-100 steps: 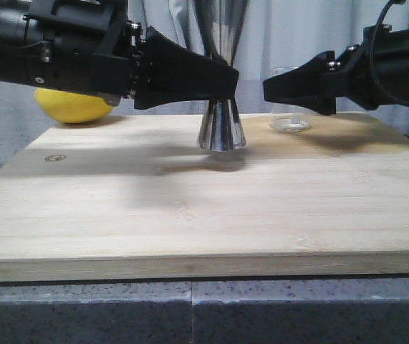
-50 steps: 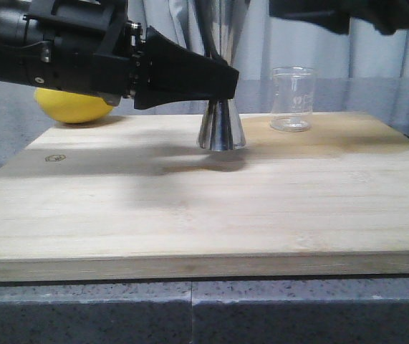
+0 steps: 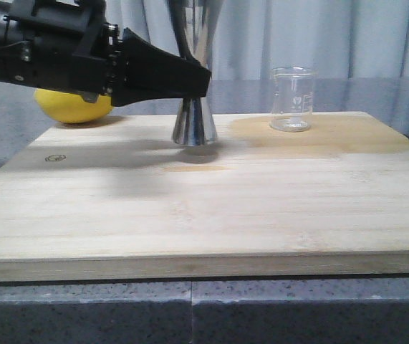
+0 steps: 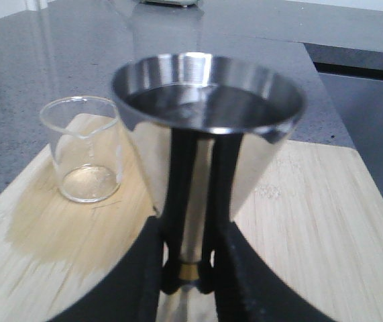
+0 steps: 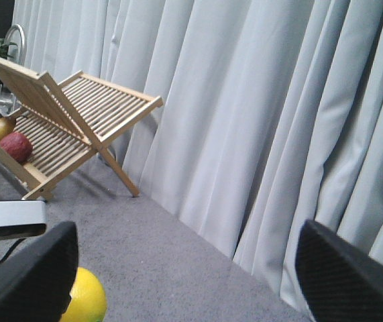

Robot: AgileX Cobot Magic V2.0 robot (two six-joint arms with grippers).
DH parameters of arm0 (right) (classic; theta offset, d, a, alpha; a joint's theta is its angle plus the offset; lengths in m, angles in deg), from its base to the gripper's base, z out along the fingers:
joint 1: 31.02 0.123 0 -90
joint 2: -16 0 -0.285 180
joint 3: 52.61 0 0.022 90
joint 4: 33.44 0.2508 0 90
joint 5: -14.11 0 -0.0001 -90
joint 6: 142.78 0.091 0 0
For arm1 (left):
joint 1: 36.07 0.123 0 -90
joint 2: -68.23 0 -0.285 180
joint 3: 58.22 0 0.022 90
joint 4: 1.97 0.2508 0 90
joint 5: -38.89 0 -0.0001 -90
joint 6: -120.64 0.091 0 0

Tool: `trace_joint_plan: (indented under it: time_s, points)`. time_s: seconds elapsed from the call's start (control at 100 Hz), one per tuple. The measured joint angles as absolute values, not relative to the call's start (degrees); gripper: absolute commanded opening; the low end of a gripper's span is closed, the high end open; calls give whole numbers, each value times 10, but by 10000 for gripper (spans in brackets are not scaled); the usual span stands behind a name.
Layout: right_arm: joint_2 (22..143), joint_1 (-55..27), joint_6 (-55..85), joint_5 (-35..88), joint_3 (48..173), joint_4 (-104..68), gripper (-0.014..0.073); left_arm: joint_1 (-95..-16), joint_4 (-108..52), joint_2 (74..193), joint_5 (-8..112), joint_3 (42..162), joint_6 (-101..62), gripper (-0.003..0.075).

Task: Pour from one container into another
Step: 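Carry the held steel jigger with the left gripper toward the lemon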

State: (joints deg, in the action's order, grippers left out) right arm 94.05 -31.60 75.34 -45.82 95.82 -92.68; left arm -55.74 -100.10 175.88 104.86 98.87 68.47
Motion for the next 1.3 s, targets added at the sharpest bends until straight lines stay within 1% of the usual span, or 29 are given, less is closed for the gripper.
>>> trace_joint_plan:
  time_s: [0.29, 0.57, 1.07, 1.3]
  points:
    - [928, -316, 770, -455, 958, -927, 596, -493, -961, 1738, 1049, 989, 656, 8]
    - [928, -316, 776, -454, 958, -927, 596, -462, -951, 1735, 1049, 989, 644, 8]
    - [928, -316, 777, -452, 958, -927, 596, -460, -955, 1735, 1049, 989, 644, 8]
    - [928, -316, 778, -451, 958, -927, 596, -483, -966, 1735, 1049, 989, 644, 8]
